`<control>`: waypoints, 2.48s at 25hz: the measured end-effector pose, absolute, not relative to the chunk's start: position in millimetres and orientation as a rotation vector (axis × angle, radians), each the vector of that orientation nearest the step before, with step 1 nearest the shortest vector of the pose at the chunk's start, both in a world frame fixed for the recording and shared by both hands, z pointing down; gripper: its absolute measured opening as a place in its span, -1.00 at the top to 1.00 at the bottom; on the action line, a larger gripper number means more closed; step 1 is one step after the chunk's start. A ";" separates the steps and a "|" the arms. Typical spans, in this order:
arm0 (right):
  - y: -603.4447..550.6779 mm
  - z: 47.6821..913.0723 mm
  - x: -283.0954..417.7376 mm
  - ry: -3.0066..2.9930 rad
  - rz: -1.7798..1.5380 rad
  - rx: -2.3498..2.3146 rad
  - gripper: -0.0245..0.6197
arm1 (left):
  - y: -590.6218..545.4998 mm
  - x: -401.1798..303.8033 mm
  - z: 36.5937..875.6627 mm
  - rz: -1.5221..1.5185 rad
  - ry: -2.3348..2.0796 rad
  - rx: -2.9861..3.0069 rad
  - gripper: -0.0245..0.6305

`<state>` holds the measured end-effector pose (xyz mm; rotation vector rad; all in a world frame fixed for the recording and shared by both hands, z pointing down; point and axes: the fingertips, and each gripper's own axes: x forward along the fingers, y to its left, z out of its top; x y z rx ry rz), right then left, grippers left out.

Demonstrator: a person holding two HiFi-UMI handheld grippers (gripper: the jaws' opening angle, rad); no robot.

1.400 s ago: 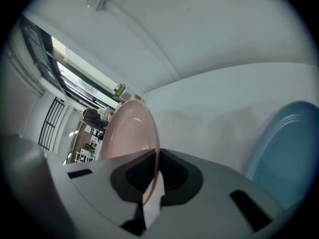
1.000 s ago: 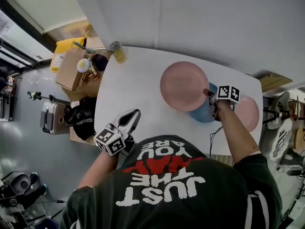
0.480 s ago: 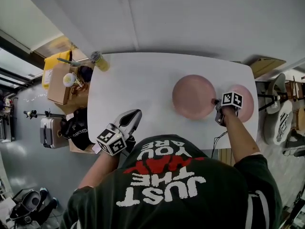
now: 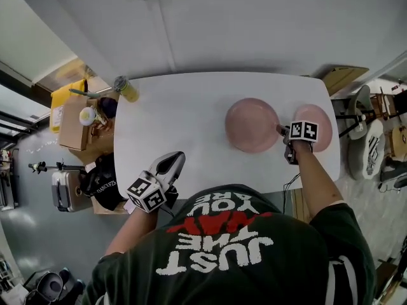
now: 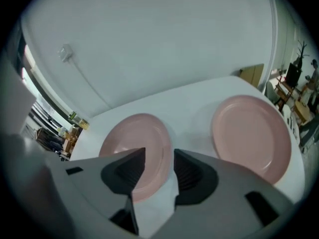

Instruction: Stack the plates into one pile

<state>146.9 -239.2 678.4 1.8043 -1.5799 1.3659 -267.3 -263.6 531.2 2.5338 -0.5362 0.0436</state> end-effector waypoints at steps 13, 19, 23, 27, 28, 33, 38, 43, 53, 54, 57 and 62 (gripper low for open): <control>-226.6 580.2 177.3 -2.177 1.053 1.487 0.42 | -207.4 -117.6 503.0 0.009 -0.651 2.633 0.90; -208.0 553.9 186.7 -2.380 0.939 1.093 0.42 | -147.6 -7.7 506.5 -0.007 -0.850 2.522 0.90; -197.9 559.6 165.5 -2.386 0.946 0.929 0.42 | -124.2 16.4 493.9 0.000 -0.928 2.502 0.90; -202.6 593.0 143.3 -2.255 0.954 0.931 0.42 | -116.7 4.9 495.7 0.016 -0.930 2.509 0.90; -203.9 603.3 139.5 -2.216 0.963 0.948 0.42 | -115.6 -0.5 496.7 0.023 -0.924 2.513 0.90; -219.4 659.1 148.8 -1.996 1.073 1.093 0.42 | -120.8 -15.3 499.8 0.022 -0.902 2.528 0.90; -234.1 706.5 145.7 -1.835 1.237 1.175 0.41 | -128.3 -22.6 507.2 0.025 -0.872 2.528 0.90; -239.1 740.5 136.2 -1.750 1.352 1.203 0.37 | -130.9 -35.1 513.0 0.023 -0.882 2.509 0.90; -240.3 752.5 132.4 -1.731 1.396 1.222 0.37 | -135.3 -57.9 532.8 0.062 -0.934 2.451 0.90; -239.6 752.8 132.2 -1.731 1.396 1.220 0.37 | -141.1 -59.9 542.2 0.097 -0.949 2.426 0.90; -236.6 752.9 131.6 -1.736 1.388 1.212 0.37 | -172.3 -72.6 592.4 0.213 -1.011 2.245 0.90; -236.7 752.0 127.6 -1.745 1.370 1.226 0.37 | -230.8 -90.3 668.9 0.369 -1.059 2.008 0.74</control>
